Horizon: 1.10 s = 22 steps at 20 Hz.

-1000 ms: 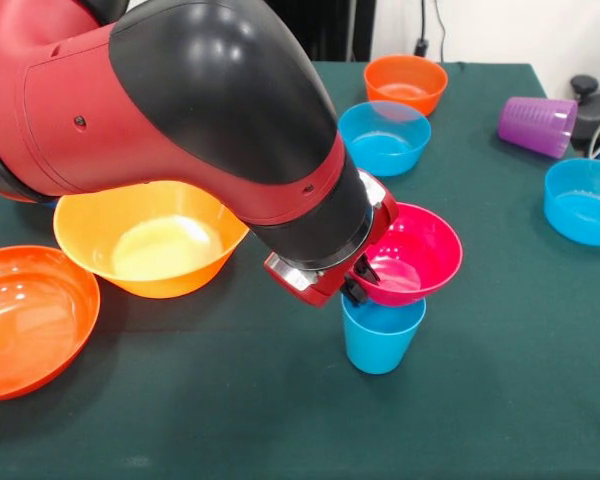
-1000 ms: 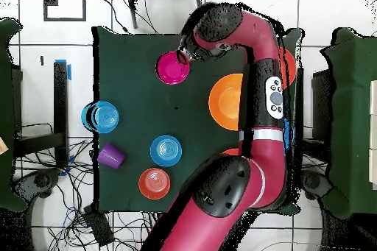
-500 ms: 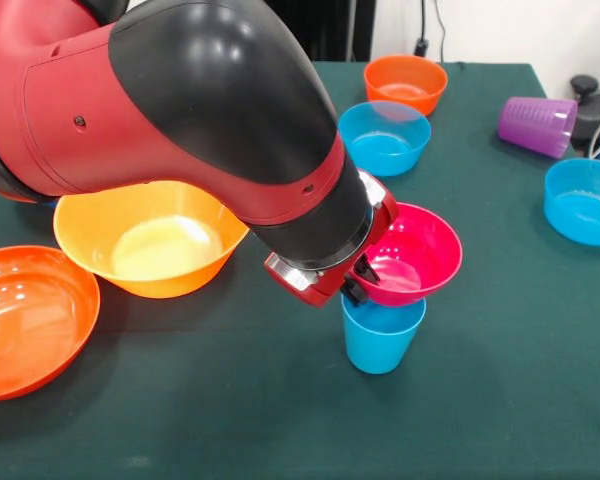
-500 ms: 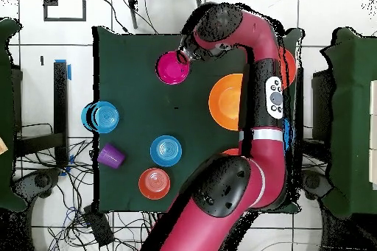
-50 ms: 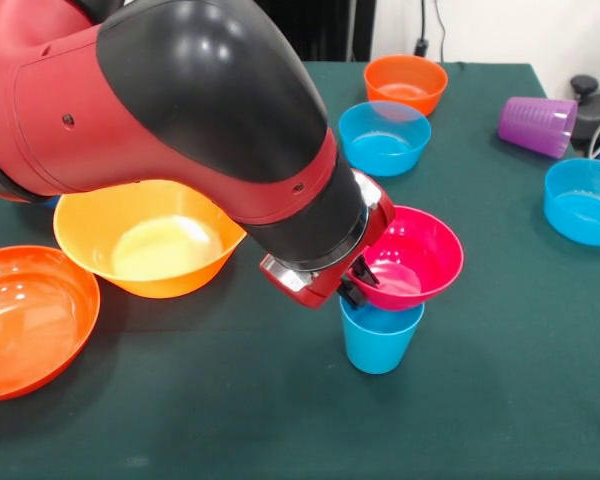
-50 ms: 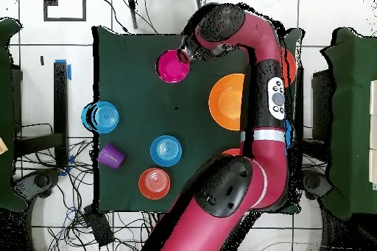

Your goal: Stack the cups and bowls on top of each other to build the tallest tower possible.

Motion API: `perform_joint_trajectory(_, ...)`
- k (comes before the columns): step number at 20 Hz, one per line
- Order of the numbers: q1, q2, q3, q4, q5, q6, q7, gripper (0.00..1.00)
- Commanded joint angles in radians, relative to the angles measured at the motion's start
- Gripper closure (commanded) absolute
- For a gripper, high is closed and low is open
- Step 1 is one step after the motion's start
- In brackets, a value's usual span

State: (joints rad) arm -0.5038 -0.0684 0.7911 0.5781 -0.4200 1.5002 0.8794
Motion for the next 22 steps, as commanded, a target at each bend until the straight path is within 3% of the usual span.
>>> perform_joint_trajectory(1, -0.004, 0.003, -0.066, 0.036, -0.006, -0.043, 0.095, 1.00)
perform_joint_trajectory(9, -0.013, -0.004, -0.077, 0.067, 0.002, -0.062, 0.090, 1.00)
perform_joint_trajectory(22, 0.018, 0.036, -0.056, -0.042, -0.012, -0.014, 0.067, 1.00)
